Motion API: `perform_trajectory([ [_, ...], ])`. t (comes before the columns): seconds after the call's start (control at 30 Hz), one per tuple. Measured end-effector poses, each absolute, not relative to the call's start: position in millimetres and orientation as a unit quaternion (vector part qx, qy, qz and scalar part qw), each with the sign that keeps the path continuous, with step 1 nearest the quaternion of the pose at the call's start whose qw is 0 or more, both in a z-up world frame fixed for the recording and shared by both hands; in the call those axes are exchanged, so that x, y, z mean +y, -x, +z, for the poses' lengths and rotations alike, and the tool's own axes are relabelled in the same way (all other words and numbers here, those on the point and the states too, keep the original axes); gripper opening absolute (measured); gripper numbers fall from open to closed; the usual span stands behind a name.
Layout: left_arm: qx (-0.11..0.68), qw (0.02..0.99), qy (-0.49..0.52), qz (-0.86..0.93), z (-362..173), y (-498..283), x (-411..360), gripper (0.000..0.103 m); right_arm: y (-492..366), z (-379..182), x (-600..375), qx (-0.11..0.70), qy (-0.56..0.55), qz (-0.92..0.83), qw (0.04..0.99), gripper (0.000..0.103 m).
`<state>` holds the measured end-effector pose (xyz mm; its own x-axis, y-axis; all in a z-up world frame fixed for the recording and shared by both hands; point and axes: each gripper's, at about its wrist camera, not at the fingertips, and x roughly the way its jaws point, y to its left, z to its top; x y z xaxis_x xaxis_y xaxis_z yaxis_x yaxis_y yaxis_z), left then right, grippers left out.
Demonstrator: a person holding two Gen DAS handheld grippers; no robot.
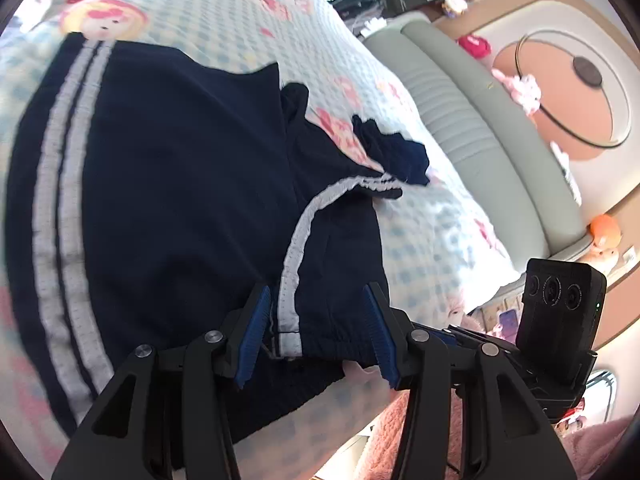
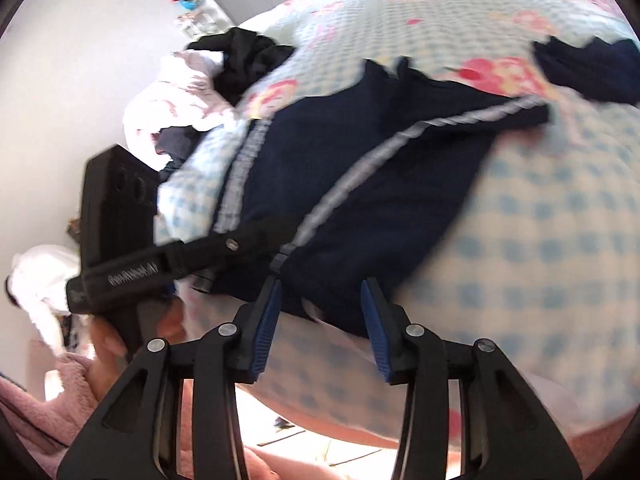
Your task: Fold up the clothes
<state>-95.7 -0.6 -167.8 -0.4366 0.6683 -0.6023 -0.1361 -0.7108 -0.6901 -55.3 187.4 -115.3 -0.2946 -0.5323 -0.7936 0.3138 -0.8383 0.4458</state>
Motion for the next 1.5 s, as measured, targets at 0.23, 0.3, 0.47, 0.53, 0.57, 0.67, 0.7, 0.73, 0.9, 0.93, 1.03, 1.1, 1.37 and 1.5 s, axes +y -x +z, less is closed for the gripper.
perform_trajectory([
  [0.23, -0.286, 0.260, 0.486, 0.784, -168.9, 93.6, 8.4, 0.041, 54.1, -125.5, 214.7, -0.132, -0.541, -0.799, 0.228, 0.042],
  [0.3, -0.292, 0.274, 0.485, 0.778, -166.6, 96.4, 10.6, 0.041, 57.6, -126.2, 216.0, -0.135, -0.540, -0.798, 0.231, 0.042],
  [0.47, -0.285, 0.277, 0.499, 0.770, -164.5, 112.1, 17.6, 0.034, 66.6, -126.5, 215.2, -0.127, -0.540, -0.799, 0.230, 0.042],
  [0.53, -0.260, 0.244, 0.504, 0.786, -159.5, 114.8, 18.8, 0.012, 66.5, -126.2, 212.6, -0.126, -0.543, -0.798, 0.229, 0.042],
  [0.57, -0.248, 0.234, 0.500, 0.796, -154.0, 114.2, 19.8, 0.011, 66.0, -126.0, 211.7, -0.129, -0.544, -0.796, 0.230, 0.042],
  [0.67, -0.246, 0.224, 0.462, 0.822, -125.4, 102.0, 11.2, 0.010, 66.9, -123.9, 211.3, -0.134, -0.543, -0.795, 0.233, 0.042],
  [0.7, -0.248, 0.221, 0.447, 0.831, -115.3, 96.0, 5.9, 0.010, 68.1, -121.4, 210.9, -0.136, -0.542, -0.795, 0.237, 0.042],
  [0.73, -0.251, 0.210, 0.440, 0.836, -109.1, 89.0, -2.7, 0.010, 69.7, -119.2, 209.0, -0.137, -0.539, -0.795, 0.242, 0.042],
  [0.9, -0.272, 0.150, 0.412, 0.856, -90.6, 47.6, -49.0, 0.010, 73.9, -108.8, 178.7, -0.116, -0.526, -0.792, 0.288, 0.056],
  [0.93, -0.282, 0.138, 0.412, 0.856, -95.1, 39.3, -59.1, 0.010, 74.6, -106.8, 171.7, -0.110, -0.523, -0.790, 0.298, 0.056],
  [1.03, -0.315, 0.109, 0.437, 0.836, -124.6, 27.9, -79.7, 0.010, 75.6, -112.5, 148.0, -0.102, -0.529, -0.780, 0.318, 0.056],
  [1.1, -0.336, 0.098, 0.449, 0.822, -140.9, 21.5, -90.6, 0.010, 77.3, -122.6, 133.0, -0.093, -0.541, -0.771, 0.323, 0.056],
  [1.37, -0.296, 0.075, 0.423, 0.853, -125.6, 4.2, -85.8, 0.010, 67.1, -131.3, 124.8, -0.006, -0.538, -0.800, 0.267, 0.055],
  [1.5, -0.277, 0.071, 0.446, 0.848, -132.0, 8.0, -76.2, 0.010, 67.7, -126.9, 137.2, -0.025, -0.535, -0.801, 0.268, 0.056],
])
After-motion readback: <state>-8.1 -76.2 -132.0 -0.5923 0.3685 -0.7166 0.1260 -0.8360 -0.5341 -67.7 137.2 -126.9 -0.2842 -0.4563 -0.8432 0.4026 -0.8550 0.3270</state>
